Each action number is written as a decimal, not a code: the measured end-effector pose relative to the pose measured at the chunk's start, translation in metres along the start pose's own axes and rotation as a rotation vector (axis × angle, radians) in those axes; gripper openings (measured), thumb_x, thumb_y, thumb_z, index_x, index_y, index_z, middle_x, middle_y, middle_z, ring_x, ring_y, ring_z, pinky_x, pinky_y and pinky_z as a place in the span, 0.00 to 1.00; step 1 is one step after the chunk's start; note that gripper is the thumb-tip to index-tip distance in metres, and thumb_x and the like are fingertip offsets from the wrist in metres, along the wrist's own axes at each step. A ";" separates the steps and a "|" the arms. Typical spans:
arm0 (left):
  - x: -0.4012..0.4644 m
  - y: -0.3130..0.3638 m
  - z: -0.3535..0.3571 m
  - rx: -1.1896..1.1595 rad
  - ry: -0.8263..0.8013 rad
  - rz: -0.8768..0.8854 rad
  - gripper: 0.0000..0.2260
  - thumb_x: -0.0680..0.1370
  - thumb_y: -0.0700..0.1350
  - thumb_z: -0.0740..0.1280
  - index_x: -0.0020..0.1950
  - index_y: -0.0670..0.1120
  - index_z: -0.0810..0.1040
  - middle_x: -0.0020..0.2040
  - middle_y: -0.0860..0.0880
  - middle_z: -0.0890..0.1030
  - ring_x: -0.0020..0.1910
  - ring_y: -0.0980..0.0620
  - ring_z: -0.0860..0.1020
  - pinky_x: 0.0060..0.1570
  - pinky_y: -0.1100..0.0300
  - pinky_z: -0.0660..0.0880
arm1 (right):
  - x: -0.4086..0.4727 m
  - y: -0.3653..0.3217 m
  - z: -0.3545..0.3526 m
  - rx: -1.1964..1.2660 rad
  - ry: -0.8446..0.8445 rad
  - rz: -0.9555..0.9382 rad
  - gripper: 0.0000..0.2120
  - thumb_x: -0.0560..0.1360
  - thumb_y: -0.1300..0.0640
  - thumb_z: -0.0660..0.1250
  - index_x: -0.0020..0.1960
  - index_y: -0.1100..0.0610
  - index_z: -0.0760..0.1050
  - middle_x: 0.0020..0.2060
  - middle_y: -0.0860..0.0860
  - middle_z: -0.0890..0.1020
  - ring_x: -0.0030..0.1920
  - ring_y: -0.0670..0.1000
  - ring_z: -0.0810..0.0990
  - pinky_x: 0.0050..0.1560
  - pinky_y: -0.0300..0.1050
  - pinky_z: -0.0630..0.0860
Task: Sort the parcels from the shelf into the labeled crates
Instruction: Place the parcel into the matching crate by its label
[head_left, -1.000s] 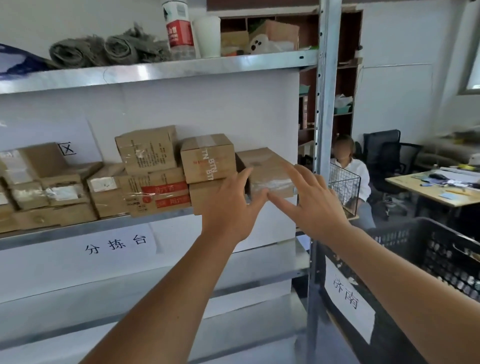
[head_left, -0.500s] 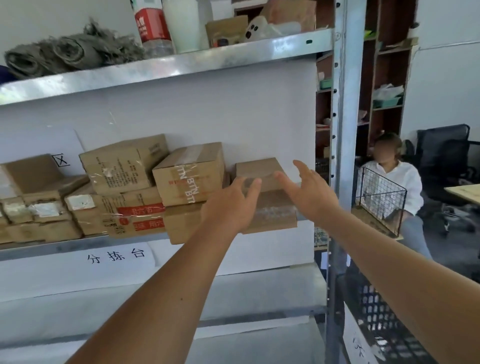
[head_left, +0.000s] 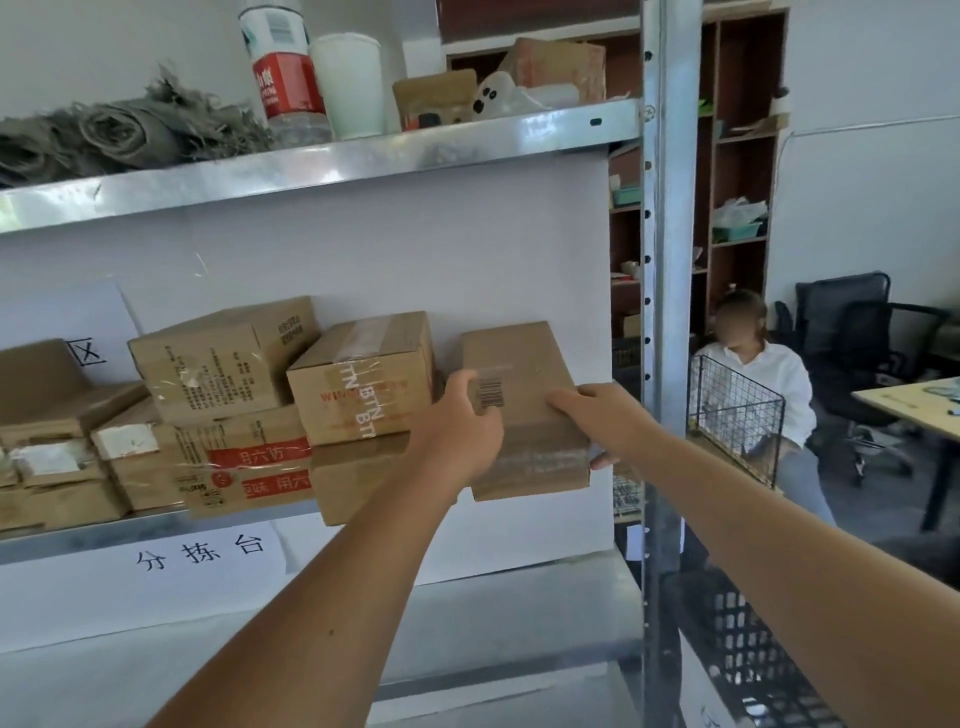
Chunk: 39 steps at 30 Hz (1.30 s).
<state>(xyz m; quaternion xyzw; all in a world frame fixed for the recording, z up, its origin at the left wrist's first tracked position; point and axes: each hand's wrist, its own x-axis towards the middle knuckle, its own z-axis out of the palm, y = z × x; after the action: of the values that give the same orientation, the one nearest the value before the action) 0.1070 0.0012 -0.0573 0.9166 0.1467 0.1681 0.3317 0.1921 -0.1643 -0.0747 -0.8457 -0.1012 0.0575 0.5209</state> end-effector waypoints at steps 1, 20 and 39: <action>-0.006 0.002 -0.004 -0.015 0.001 0.021 0.24 0.85 0.51 0.61 0.81 0.61 0.61 0.48 0.55 0.80 0.39 0.54 0.78 0.32 0.59 0.67 | -0.007 -0.002 -0.002 0.007 0.020 -0.012 0.15 0.80 0.42 0.65 0.59 0.51 0.78 0.51 0.51 0.82 0.49 0.53 0.82 0.48 0.53 0.86; -0.113 0.027 -0.044 -0.744 -0.327 0.284 0.13 0.87 0.39 0.50 0.64 0.52 0.70 0.48 0.45 0.79 0.46 0.48 0.79 0.41 0.52 0.79 | -0.198 0.026 -0.045 0.118 0.370 -0.354 0.39 0.74 0.76 0.61 0.75 0.41 0.67 0.65 0.49 0.79 0.65 0.52 0.79 0.56 0.55 0.84; -0.192 0.102 0.136 -0.807 -0.724 0.578 0.30 0.88 0.42 0.59 0.77 0.73 0.52 0.63 0.68 0.80 0.56 0.63 0.83 0.54 0.57 0.79 | -0.325 0.134 -0.116 0.297 0.625 -0.231 0.38 0.84 0.60 0.65 0.81 0.33 0.51 0.61 0.27 0.78 0.58 0.38 0.82 0.51 0.35 0.81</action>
<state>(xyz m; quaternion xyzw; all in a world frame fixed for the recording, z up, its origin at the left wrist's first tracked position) 0.0055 -0.2232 -0.1293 0.7203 -0.3050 -0.0287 0.6224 -0.0855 -0.3983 -0.1445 -0.7205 -0.0228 -0.2488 0.6468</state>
